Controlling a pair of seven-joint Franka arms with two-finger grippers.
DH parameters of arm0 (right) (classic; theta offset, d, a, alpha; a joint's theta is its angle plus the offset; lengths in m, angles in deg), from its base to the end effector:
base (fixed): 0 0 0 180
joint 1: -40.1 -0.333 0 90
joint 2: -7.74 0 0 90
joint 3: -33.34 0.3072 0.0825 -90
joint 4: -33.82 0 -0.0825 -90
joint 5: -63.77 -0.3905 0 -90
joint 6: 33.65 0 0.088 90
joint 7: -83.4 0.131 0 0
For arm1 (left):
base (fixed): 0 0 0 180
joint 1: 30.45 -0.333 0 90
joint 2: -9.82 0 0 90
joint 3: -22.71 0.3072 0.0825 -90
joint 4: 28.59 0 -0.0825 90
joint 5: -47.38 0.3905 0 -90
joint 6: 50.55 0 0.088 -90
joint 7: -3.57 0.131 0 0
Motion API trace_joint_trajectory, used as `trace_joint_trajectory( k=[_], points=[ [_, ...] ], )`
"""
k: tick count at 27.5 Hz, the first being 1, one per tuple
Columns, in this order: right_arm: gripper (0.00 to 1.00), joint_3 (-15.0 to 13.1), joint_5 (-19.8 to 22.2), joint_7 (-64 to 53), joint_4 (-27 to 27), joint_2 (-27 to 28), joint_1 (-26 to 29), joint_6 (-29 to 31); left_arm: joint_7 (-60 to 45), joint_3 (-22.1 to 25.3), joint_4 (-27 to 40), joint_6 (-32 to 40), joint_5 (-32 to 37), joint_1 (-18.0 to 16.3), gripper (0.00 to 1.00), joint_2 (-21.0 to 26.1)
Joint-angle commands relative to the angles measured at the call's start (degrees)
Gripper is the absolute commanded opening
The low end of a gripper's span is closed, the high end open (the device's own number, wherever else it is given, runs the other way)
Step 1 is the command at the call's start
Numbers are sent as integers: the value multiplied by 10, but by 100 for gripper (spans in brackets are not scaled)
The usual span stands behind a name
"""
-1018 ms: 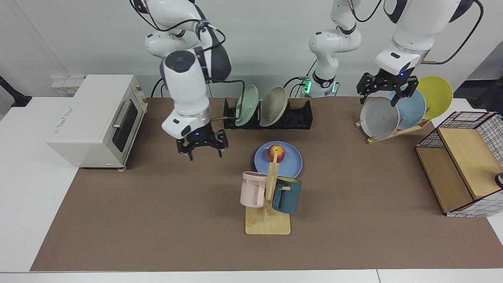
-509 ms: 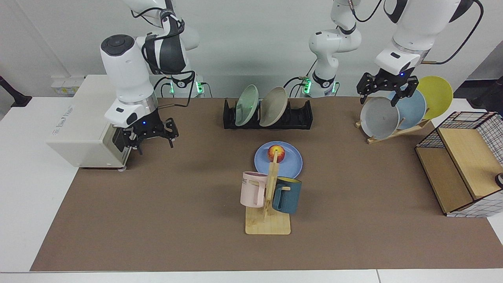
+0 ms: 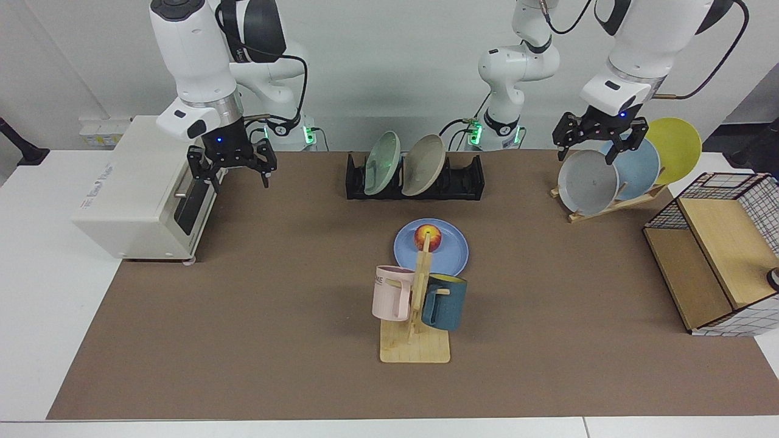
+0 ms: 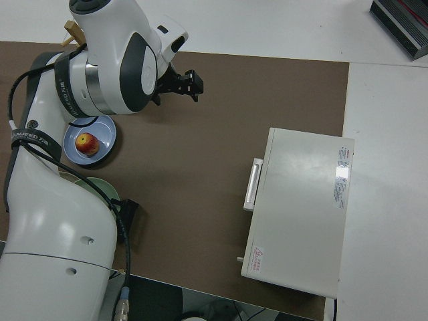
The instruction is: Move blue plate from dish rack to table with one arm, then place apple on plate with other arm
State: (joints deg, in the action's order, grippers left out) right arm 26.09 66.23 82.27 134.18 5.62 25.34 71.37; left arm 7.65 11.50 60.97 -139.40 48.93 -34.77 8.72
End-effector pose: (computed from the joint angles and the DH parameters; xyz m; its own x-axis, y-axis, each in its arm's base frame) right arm 0.5681 0.0694 0.5489 0.9802 0.1598 0.1168 0.1562 -0.9869 0.0401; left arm 0.5500 -0.0638 0.6042 0.9818 -0.1897 0.0042 -0.1895 -0.9814 -0.0312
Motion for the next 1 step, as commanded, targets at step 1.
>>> trace_joint_trajectory(
  k=[1],
  points=[
    [100,0,-11,16,-6,5,4,-11,2,-2,-8,15,11,-4,100,-3]
  ],
)
